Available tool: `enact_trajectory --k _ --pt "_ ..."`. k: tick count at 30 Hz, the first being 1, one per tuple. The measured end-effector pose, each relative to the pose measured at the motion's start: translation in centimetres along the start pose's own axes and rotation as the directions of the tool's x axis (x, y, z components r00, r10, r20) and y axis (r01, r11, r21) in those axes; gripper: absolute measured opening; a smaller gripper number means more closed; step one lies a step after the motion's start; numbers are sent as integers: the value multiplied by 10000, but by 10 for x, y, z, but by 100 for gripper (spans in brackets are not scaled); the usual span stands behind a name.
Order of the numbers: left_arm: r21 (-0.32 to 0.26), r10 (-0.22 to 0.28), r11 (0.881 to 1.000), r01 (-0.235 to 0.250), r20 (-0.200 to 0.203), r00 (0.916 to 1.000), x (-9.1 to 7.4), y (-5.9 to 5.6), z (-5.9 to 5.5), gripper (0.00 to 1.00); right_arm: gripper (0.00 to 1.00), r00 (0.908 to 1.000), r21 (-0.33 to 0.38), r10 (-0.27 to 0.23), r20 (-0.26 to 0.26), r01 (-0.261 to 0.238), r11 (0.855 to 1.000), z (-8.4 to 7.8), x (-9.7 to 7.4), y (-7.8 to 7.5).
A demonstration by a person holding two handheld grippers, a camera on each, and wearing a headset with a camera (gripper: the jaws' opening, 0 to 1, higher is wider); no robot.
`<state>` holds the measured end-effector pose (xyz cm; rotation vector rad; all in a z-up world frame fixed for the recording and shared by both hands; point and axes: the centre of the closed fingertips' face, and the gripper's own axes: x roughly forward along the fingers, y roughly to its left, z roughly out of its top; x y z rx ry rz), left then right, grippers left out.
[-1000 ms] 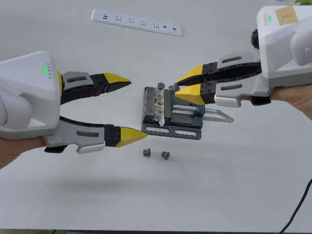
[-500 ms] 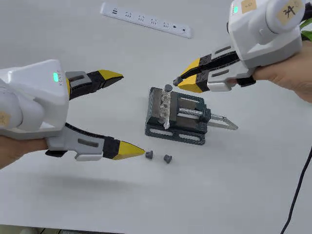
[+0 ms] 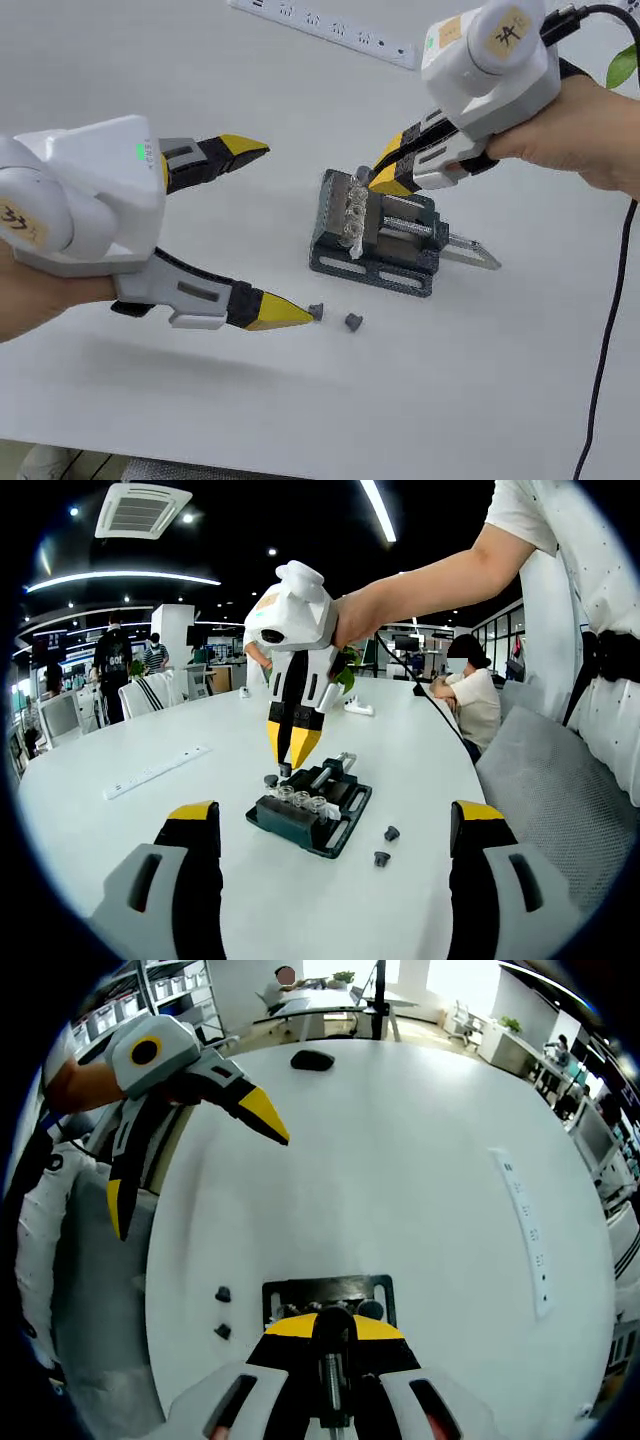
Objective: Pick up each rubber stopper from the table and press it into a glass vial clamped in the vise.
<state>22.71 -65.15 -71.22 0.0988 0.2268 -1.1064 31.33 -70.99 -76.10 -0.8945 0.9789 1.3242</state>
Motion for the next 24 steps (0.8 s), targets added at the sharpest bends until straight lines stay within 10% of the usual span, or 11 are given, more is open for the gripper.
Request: enact_trajectory --k 24 --pt "-305 82 9995 -72 347 9994 -2 1 -1 94 6 9927 -400 295 -1166 -344 9986 -12 17 -4"
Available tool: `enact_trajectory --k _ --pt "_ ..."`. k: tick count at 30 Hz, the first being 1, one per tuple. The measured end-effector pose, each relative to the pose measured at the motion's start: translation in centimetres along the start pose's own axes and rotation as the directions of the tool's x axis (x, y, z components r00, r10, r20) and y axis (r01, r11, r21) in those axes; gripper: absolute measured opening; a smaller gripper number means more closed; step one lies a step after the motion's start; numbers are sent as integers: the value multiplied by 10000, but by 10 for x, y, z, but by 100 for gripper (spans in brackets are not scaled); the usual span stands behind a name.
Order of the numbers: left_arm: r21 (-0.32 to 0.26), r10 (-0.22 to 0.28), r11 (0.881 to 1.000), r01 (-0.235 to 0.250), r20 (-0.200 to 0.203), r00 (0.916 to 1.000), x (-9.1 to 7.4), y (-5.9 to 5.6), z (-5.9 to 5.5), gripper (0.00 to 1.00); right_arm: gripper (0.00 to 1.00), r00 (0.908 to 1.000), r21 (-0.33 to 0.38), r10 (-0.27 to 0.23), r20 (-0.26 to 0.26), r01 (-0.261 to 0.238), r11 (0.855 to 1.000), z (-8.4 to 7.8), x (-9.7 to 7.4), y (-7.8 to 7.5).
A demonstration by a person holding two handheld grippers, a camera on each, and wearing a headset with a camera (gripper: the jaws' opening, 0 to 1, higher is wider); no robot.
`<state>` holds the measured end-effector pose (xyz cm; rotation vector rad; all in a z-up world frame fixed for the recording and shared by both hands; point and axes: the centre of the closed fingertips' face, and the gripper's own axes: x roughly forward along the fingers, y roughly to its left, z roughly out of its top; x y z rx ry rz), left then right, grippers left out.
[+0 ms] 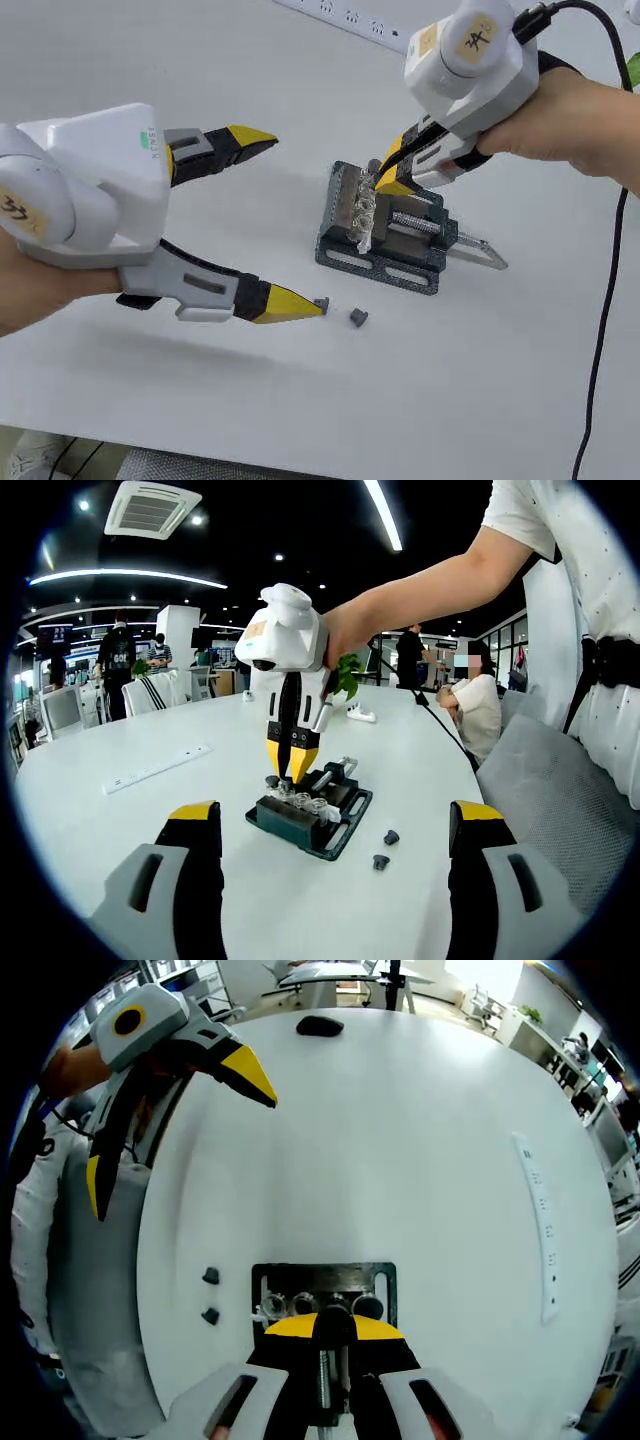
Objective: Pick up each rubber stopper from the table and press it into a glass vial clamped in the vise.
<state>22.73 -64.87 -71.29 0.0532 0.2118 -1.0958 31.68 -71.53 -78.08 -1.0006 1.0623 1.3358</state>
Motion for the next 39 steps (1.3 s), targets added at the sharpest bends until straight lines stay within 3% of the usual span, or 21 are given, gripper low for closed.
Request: enact_trajectory --k 8,13,20,22,30,39 --pt "-75 -1 10000 2 17 10000 1 0 -1 93 6 9999 -84 78 -139 -79 9999 1 2 0" --pt "-108 13 9999 -12 55 10000 1 0 0 93 6 9981 -465 29 -615 -57 9989 2 3 -1" --pt "-161 42 9999 -41 66 10000 0 -1 -1 93 6 9899 -1018 56 -1413 -202 9946 4 2 4" --pt "-177 57 9998 -55 76 10000 0 -1 -1 93 6 9880 -940 105 -1543 -252 9953 4 3 -2" --pt "-279 124 9995 -120 134 9998 -1 1 -1 93 5 9754 -698 252 -2189 -414 9967 2 4 2" --pt "-300 94 9995 -88 226 9997 2 -1 2 92 6 9688 -822 173 -2473 -387 9959 2 3 2"
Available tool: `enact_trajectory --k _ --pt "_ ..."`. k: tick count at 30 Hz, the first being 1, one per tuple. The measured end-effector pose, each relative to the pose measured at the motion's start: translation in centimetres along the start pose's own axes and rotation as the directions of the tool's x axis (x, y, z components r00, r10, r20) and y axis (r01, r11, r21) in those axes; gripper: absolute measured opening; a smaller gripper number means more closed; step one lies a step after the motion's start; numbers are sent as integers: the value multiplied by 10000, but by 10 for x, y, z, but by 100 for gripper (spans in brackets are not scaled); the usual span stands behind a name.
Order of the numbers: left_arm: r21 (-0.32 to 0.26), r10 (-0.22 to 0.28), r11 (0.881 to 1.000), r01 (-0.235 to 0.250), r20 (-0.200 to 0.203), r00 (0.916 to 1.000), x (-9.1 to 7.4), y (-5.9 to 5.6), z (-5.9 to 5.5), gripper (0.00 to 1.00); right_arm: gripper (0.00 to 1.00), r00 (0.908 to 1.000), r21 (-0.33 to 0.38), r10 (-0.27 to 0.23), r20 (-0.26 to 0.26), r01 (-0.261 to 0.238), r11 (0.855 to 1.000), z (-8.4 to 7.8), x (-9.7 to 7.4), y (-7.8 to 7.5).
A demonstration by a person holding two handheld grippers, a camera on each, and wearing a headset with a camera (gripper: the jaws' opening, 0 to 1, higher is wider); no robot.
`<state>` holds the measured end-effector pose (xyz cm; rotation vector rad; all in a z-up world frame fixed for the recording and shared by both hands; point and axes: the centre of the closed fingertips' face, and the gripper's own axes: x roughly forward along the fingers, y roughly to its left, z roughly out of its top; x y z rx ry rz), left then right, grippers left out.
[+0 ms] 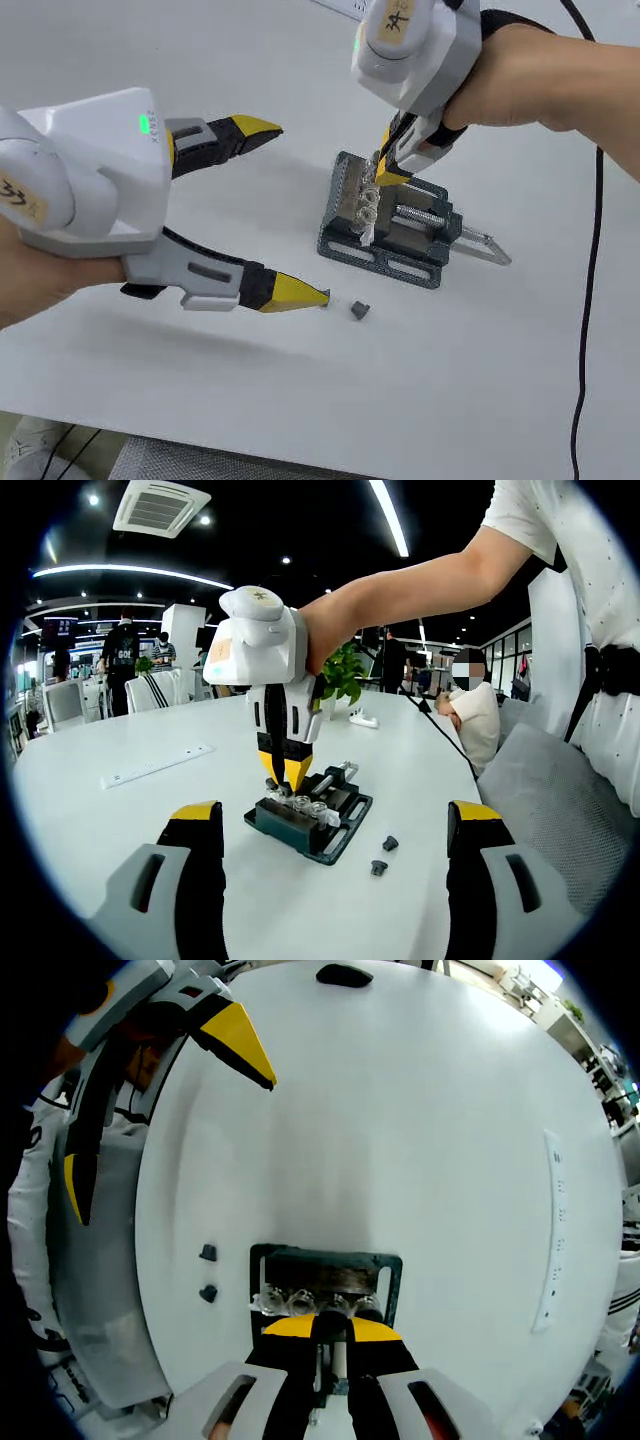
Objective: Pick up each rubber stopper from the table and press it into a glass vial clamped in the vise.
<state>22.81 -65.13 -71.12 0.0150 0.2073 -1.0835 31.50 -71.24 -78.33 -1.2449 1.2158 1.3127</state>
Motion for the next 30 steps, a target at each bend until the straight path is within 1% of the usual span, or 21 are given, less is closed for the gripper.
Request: enact_trajectory --k 1,3,6,11,12,15,21,25,30 --pt "35 -31 10000 31 -7 10000 1 -1 1 92 7 10000 67 23 74 -23 10000 -1 -1 0" --pt "29 -81 10000 81 30 10000 2 -2 3 92 7 9998 -28 -3 215 4 10000 -1 -1 2" --pt "65 -89 9999 89 17 10000 1 -3 4 92 7 9991 -9 -29 419 30 10000 1 1 -1" --pt "20 -56 10000 56 58 10000 0 -3 5 92 8 9968 317 31 799 -56 9995 1 0 0" --pt "22 -63 10000 62 38 10000 0 -3 4 92 9 9965 311 75 836 -102 9995 0 0 3" --pt "2 -64 10000 64 54 10000 0 -3 4 92 10 9957 352 94 926 -127 9993 0 0 5" --pt "23 -84 10000 84 51 10000 1 -2 4 91 11 9933 519 11 1158 -72 9986 0 0 4" --pt "19 -75 10000 75 59 10000 1 -2 5 91 11 9915 655 -156 1292 72 9978 -1 0 0" --pt "14 -134 9999 134 41 9999 2 -4 4 90 11 9887 851 -172 1491 45 9964 -2 -2 -3"
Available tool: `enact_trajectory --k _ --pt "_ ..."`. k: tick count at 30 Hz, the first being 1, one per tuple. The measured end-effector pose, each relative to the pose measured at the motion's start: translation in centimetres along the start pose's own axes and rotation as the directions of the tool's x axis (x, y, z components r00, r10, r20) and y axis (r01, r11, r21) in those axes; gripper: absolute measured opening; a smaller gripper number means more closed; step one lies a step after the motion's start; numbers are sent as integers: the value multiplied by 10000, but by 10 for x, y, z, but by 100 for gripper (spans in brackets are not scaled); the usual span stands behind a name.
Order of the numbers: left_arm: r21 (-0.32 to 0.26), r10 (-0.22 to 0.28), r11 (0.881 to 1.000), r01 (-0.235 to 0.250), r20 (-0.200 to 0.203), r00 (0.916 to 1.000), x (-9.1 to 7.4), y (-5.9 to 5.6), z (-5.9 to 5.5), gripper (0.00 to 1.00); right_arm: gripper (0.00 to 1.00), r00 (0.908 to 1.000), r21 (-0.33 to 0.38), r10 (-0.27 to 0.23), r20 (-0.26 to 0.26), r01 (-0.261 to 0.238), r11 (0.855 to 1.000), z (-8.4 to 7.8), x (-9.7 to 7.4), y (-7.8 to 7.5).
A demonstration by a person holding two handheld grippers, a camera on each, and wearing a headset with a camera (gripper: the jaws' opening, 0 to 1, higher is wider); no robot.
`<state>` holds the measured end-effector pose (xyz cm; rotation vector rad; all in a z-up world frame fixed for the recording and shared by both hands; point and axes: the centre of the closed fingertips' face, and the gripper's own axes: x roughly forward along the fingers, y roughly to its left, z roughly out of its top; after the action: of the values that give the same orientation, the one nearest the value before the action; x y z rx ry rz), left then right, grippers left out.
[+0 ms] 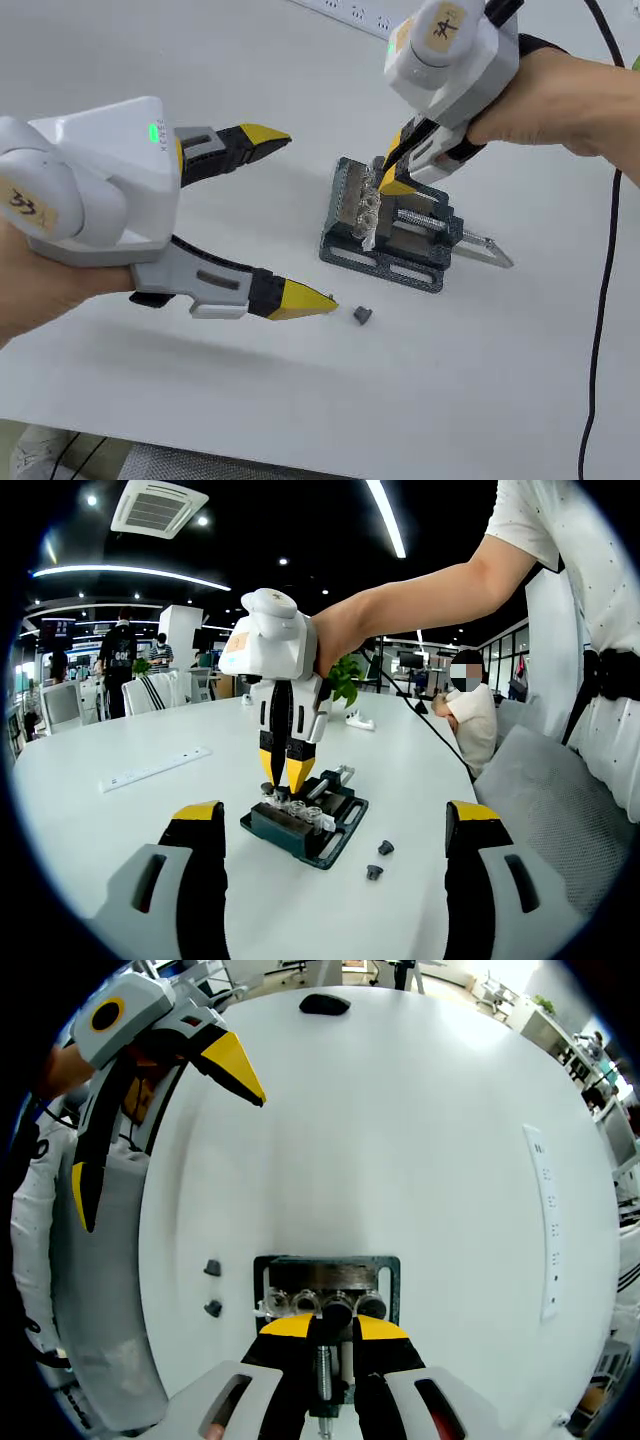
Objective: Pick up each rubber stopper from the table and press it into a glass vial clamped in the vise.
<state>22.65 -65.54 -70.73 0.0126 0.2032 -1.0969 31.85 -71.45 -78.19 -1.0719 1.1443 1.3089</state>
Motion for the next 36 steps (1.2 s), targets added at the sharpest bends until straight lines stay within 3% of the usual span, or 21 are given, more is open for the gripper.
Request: enact_trajectory --k 5,13,36 --pt "14 30 10000 -30 -28 10000 0 1 -1 90 7 9982 118 -188 576 182 9998 3 -12 2" --pt "-7 15 10000 -15 -66 10000 0 1 -2 90 0 9953 155 -313 919 300 9994 2 -11 2" --pt "-91 12 10000 -12 -37 10000 -1 0 -3 88 0 9961 -13 -173 862 175 9998 4 -1 4"
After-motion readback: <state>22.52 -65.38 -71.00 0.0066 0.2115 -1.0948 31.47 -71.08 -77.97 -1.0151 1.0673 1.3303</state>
